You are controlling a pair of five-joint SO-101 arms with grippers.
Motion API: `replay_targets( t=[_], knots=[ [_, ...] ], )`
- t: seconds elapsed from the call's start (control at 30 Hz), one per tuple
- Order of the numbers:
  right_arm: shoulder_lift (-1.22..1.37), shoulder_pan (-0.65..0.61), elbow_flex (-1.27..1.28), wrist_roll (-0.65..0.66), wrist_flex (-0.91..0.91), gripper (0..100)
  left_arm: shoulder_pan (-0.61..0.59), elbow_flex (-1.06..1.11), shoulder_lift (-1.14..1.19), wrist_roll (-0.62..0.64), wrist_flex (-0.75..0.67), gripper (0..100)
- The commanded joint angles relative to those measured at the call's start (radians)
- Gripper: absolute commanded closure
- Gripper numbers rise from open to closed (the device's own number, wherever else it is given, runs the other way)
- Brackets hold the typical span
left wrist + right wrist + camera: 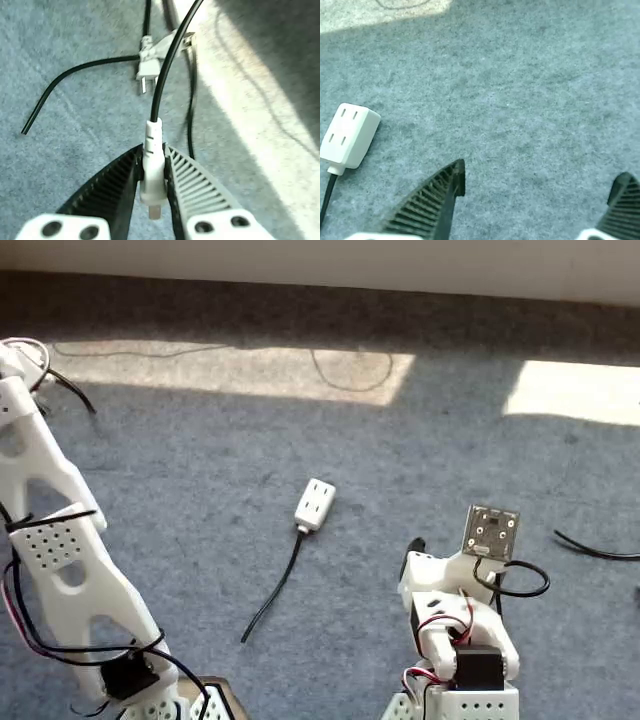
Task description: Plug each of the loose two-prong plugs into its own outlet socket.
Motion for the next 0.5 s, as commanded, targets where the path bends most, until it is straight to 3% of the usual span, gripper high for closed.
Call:
replay_targets(
  t=[0.0, 0.47],
  knots=[
    [-0.012, -0.007, 0.134, 0.015, 0.001, 56.9, 0.105, -0.042, -0.283, 0.021, 0.011, 99],
    [-0.013, -0.002, 0.134, 0.017, -0.005, 56.9, 0.479, -0.036, -0.928, 0.028, 0.012, 99]
  ],
)
